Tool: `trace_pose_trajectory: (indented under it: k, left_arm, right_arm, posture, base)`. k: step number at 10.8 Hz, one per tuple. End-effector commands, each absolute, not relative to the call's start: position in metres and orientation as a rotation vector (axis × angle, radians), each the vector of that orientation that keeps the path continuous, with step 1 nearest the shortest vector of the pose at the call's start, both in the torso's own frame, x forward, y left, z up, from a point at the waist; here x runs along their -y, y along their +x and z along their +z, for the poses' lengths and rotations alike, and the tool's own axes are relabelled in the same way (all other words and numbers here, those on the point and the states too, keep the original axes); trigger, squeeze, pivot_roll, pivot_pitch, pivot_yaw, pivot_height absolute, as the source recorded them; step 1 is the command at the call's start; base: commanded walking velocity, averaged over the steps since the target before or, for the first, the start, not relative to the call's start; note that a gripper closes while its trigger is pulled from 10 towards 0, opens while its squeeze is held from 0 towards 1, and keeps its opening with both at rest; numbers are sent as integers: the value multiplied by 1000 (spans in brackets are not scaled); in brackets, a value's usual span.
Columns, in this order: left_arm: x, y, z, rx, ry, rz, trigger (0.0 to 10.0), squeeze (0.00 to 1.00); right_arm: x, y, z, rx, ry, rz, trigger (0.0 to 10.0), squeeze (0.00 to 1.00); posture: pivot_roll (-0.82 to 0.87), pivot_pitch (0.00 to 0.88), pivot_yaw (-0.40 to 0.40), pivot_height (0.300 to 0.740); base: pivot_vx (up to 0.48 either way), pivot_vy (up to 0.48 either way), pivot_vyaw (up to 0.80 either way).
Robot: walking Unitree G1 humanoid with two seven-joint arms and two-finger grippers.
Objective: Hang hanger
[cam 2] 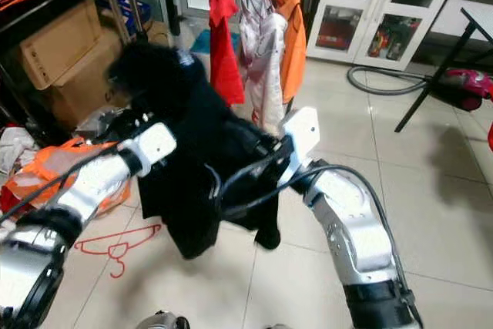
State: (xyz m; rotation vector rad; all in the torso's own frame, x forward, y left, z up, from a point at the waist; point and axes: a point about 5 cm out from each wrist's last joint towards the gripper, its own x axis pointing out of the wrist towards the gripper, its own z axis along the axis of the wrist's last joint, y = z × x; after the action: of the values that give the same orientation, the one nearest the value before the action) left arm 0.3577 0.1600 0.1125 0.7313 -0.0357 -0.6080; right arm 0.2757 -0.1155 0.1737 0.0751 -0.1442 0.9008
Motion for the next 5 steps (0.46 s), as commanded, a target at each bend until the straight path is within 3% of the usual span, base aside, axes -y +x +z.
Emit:
trace_pose_trajectory:
  k: [1, 3, 5]
  left_arm:
    - [-158, 361, 115, 18, 700, -614, 10000, 0]
    - [-140, 358, 110, 14, 661, -698, 10000, 0]
    - [-101, 349, 105, 68, 587, -825, 10000, 0]
  right_arm:
    - [116, 273, 186, 201, 72, 919, 0, 0]
    - [118, 275, 186, 195, 70, 896, 0, 0]
    - [115, 280, 184, 189, 69, 866, 0, 0]
  posture:
    - [-97, 8, -2, 740]
    - [-99, 1, -1, 740]
    - [-96, 0, -2, 740]
  base:
    - [0, 0, 0]
    - [0, 0, 0]
    - [0, 0, 0]
